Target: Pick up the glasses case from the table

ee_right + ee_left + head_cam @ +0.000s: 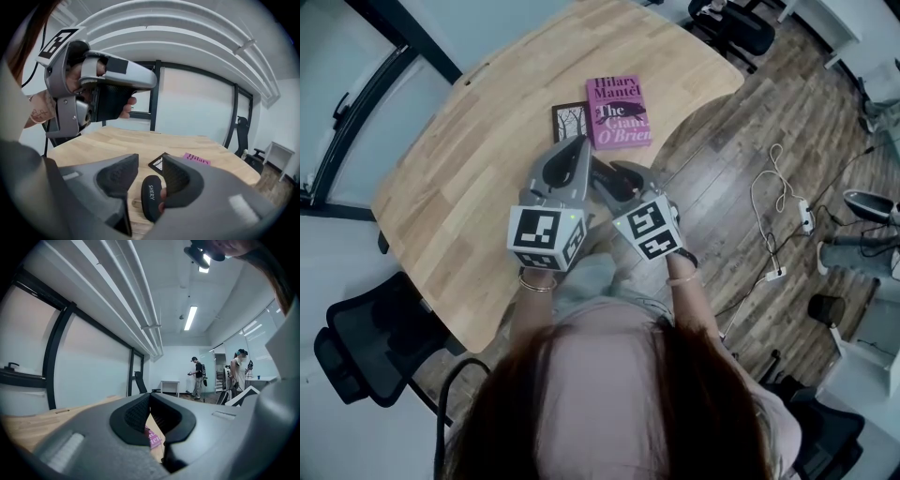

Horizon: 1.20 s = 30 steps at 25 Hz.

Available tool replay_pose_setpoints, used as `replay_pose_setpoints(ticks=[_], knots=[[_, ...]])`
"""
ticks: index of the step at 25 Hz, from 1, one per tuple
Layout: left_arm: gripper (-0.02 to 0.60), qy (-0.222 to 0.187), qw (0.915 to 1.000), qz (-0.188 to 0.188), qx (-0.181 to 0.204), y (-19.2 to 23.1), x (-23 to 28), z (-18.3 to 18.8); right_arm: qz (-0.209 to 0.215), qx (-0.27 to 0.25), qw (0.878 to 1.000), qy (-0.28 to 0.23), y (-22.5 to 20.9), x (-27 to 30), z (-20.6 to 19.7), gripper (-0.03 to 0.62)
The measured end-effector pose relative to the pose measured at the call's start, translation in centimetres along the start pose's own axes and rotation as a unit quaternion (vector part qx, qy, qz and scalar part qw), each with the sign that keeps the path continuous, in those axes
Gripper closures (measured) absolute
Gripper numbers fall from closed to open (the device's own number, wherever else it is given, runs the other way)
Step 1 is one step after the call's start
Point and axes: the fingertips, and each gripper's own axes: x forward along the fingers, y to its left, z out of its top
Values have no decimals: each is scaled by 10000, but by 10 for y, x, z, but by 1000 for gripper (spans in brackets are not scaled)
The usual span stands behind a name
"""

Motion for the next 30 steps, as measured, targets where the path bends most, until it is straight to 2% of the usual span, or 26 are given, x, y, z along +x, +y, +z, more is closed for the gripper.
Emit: replay_pose_setpoints(ticks=[8,14,30], knots=[[572,52,10000,24,-40,20,11,-5,129,-167,9992,328,-4,23,-19,401],[572,116,9997,-183,-79,21,19,-10,276,-274,9975,585,-3,38,-34,375],[572,218,9992,-308,-104,35,38,-20,602,-337,9893,1287,-1,75,-85,321]])
